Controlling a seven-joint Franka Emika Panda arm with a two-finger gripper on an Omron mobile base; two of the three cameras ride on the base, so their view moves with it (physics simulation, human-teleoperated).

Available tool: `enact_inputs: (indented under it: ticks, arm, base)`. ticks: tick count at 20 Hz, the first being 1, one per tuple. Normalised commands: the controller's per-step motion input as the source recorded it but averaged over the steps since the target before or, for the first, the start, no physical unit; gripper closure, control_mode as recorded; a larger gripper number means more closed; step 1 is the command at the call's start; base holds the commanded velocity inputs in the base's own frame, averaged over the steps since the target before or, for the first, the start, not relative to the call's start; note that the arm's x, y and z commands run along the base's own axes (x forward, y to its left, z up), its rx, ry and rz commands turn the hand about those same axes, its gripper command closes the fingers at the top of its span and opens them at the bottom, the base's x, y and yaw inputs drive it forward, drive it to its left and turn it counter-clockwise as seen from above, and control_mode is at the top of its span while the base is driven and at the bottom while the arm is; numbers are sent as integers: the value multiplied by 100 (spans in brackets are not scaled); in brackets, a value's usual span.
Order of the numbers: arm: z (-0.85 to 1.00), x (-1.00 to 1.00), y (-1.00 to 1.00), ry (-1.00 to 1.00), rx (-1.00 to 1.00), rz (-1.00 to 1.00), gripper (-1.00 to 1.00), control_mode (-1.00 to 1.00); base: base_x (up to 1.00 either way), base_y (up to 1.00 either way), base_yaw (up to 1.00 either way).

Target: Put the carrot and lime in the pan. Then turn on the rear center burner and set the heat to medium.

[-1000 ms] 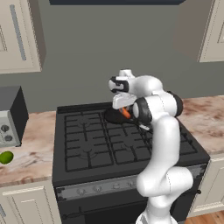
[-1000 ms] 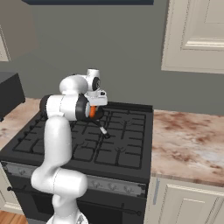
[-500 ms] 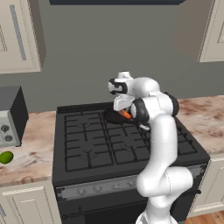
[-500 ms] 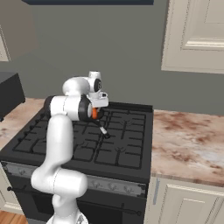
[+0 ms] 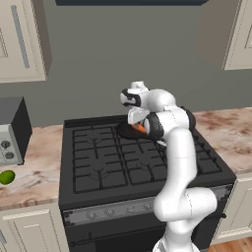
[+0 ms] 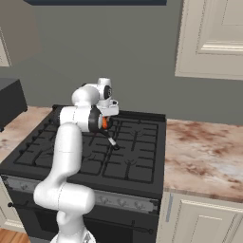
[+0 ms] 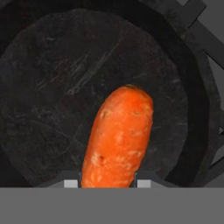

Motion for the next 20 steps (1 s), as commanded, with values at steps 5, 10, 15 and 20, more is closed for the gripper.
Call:
enact_inputs:
  ticks: [5, 10, 15, 20]
  arm:
    - [-2, 24, 0, 7, 0, 2, 100, -100]
    - [-10, 2, 0, 4, 0, 3, 100, -100]
    - [-6, 0, 2, 0, 0, 4, 100, -100]
    - [-6, 0, 1, 0, 0, 2, 100, -100]
  base:
    - [0, 0, 0]
    - [0, 0, 0]
    - [0, 0, 0]
    - [0, 0, 0]
